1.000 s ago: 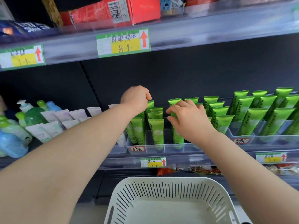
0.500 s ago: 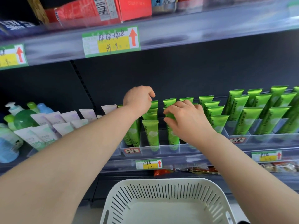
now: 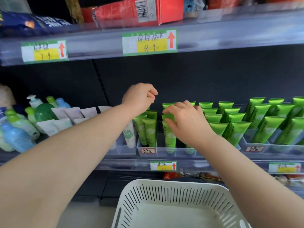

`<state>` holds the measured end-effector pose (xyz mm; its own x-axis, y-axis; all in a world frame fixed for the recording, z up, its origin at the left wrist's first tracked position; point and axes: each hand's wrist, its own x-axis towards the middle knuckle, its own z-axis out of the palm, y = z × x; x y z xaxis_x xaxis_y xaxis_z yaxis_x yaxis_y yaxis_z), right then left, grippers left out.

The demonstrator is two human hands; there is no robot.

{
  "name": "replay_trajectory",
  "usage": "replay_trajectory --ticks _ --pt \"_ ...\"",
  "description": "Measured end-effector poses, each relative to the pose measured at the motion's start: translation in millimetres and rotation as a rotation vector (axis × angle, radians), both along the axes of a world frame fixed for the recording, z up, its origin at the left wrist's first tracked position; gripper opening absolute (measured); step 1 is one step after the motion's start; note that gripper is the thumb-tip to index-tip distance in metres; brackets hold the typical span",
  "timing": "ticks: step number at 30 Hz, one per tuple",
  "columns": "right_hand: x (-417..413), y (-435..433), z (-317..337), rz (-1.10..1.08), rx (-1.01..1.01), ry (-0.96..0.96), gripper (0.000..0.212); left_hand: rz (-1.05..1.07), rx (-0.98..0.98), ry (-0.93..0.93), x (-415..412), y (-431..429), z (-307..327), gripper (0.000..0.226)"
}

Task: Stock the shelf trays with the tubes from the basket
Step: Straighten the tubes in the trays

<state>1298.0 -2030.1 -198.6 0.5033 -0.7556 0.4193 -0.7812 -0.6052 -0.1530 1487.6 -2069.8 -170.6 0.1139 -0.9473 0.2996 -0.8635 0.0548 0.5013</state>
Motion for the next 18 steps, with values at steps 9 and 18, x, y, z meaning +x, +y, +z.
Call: replay_trajectory --ticks 9,18 --pt "49 -2 -12 0.019 0.026 0.113 0.024 0.0 -0.012 0.021 28 32 -4 0.022" --pt "55 -2 -13 0.001 -0.015 0.236 0.014 0.009 -0.014 0.023 35 38 -8 0.022"
